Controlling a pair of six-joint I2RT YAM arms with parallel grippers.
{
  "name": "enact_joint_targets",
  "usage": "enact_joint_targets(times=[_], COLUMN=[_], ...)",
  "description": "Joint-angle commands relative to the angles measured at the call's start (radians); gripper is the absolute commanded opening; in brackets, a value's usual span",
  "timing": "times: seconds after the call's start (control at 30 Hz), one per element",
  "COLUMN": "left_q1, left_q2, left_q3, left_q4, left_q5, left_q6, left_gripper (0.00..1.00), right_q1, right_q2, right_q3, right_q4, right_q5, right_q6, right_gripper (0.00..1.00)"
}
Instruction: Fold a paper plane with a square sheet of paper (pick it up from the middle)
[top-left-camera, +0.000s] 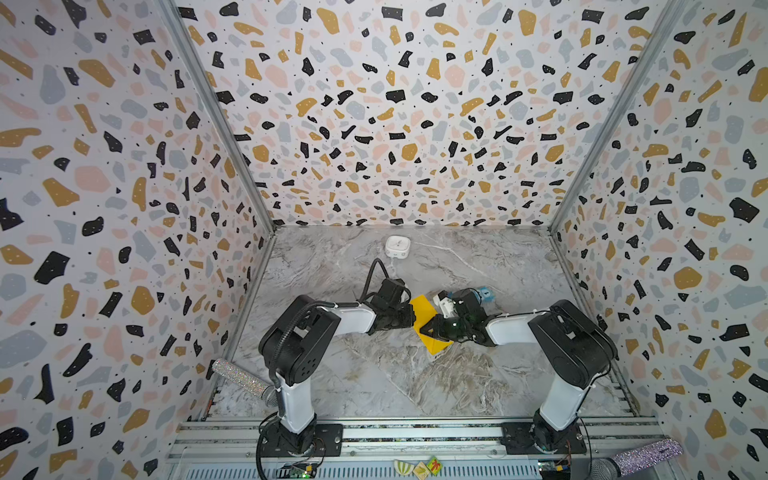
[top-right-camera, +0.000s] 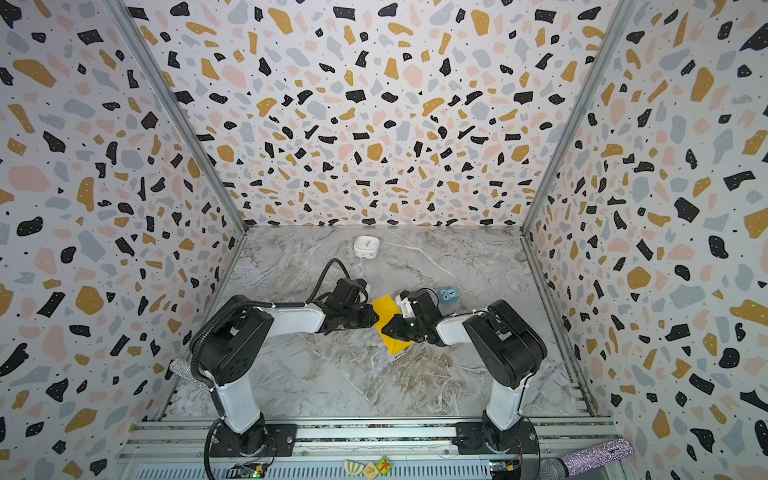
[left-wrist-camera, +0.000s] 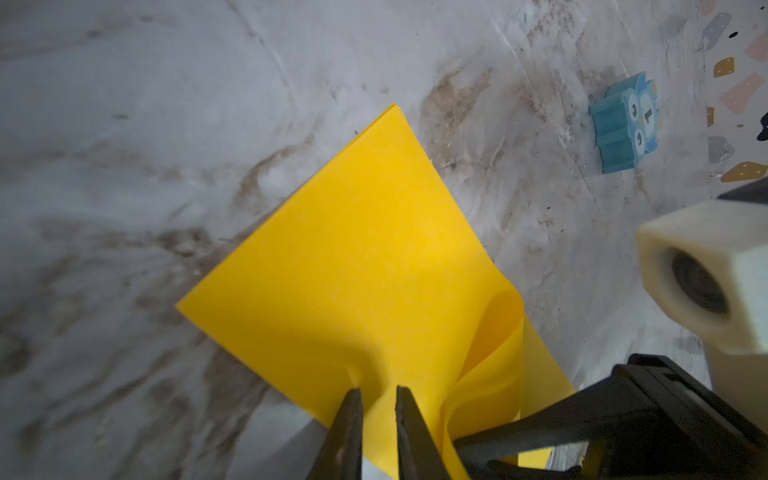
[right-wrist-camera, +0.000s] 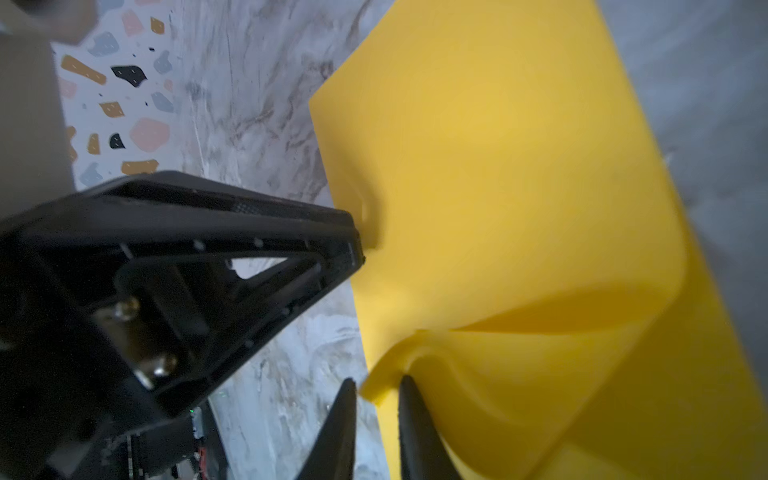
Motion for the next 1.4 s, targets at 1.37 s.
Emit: enact_joint_targets(times=[1.37], left_q1=[-0.095], left_q2=[-0.011], left_q3=[-0.008], left_q4=[-0.043], left_q5=[-0.038], left_q6=[0.022], left_gripper=[0.00], right_q1=[0.004], right_q2=[0.016], right_q3=[-0.014], right_q4=[-0.184], right_q5=[0.096], right_q6=[-0.043], right_gripper=[0.00])
